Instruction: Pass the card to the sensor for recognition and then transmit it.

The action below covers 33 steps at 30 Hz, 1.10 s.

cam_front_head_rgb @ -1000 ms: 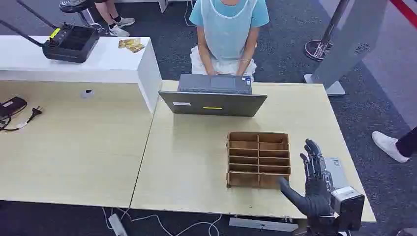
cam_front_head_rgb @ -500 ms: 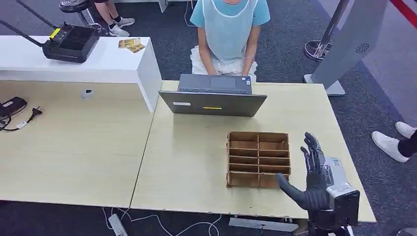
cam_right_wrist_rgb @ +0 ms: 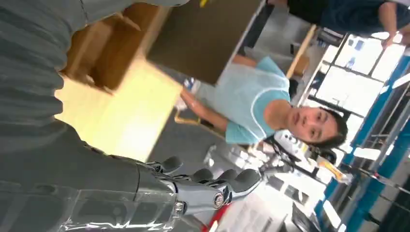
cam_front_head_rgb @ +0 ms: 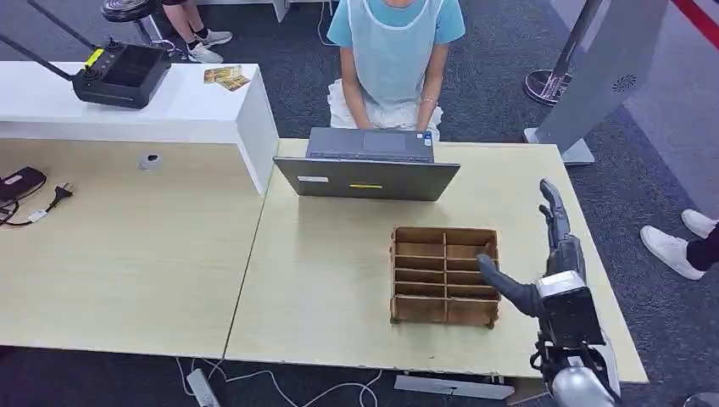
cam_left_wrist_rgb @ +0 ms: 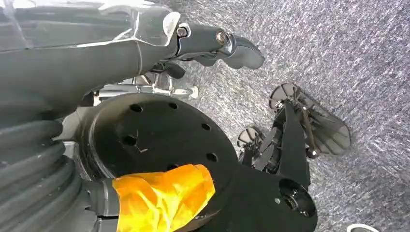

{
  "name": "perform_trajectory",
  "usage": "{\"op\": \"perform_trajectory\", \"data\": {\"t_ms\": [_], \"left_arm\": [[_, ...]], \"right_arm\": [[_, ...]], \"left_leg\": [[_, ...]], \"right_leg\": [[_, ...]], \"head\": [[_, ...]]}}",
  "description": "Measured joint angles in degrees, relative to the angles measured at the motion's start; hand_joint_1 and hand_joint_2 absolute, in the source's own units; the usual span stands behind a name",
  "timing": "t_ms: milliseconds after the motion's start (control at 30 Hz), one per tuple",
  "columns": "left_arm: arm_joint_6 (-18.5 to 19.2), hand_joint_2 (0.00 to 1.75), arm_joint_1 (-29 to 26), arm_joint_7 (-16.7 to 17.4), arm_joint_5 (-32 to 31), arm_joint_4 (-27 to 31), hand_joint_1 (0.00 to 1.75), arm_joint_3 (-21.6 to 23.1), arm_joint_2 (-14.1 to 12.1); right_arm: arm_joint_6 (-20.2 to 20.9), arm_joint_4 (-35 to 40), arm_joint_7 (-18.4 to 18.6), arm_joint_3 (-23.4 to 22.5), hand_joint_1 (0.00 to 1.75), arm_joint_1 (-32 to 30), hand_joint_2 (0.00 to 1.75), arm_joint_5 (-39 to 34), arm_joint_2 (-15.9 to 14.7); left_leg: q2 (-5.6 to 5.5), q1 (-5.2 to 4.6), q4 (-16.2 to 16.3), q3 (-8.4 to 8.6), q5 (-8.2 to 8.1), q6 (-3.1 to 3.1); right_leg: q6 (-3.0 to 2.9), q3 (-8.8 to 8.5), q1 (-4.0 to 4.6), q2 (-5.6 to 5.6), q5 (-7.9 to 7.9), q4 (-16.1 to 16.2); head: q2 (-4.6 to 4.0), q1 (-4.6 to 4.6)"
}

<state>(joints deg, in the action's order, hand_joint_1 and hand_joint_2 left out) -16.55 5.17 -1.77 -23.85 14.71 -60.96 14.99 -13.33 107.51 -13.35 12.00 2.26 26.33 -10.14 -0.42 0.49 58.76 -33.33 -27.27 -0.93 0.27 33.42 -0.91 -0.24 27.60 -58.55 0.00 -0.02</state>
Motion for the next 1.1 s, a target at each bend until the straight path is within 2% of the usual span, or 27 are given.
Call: {"op": "perform_trajectory", "data": {"t_ms": [167, 267, 500, 633, 1100], "left_arm": [[0.2, 1.75, 0.0, 0.2, -0.5, 0.0, 0.0, 0.0, -0.1], [0.6, 1.75, 0.1, 0.7, -1.3, 0.0, 0.0, 0.0, -0.3], [1.5, 1.75, 0.2, 1.2, -3.5, 0.0, 0.0, 0.1, -0.6], [2.0, 1.75, 0.2, 1.3, -4.4, 0.0, 0.0, 0.8, -0.8], [2.5, 1.75, 0.3, 1.8, -6.9, 0.0, 0.0, 2.5, -1.0]], "right_arm": [[-0.6, -1.6, 2.3, 1.3, 0.0, 6.0, 1.75, 5.0, -0.9], [-2.0, -3.2, 4.9, 2.5, 0.0, 9.8, 1.75, 11.9, -1.5], [-0.9, -11.2, 12.0, 5.9, 0.0, 24.5, 1.75, 24.2, -2.5], [-0.6, -16.3, 14.5, 7.4, 0.0, 30.9, 1.75, 29.2, -2.9], [2.1, -32.7, 18.2, 9.0, 0.0, 44.5, 1.75, 35.1, -3.2]], "left_leg": [[-0.07, 0.0, 0.0, -0.01, 0.04, 0.0], [-0.03, -0.01, 0.0, 0.0, 0.04, 0.0], [0.02, -0.01, 0.0, 0.01, 0.1, -0.01], [-0.06, 0.0, 0.0, 0.01, 0.11, -0.02], [-0.08, -0.01, 0.1, -0.01, 0.11, -0.02]], "right_leg": [[0.01, -0.02, 0.0, -0.06, -0.01, 0.0], [0.01, -0.01, -0.01, 0.01, -0.03, 0.0], [0.05, -0.01, -0.01, 0.04, -0.08, 0.0], [0.06, -0.01, -0.01, -0.02, -0.09, 0.0], [0.07, 0.0, -0.01, -0.02, -0.09, 0.0]], "head": [[0.0, 0.0], [0.0, -0.02], [0.0, 0.02], [0.0, -0.02], [0.0, 0.0]]}}
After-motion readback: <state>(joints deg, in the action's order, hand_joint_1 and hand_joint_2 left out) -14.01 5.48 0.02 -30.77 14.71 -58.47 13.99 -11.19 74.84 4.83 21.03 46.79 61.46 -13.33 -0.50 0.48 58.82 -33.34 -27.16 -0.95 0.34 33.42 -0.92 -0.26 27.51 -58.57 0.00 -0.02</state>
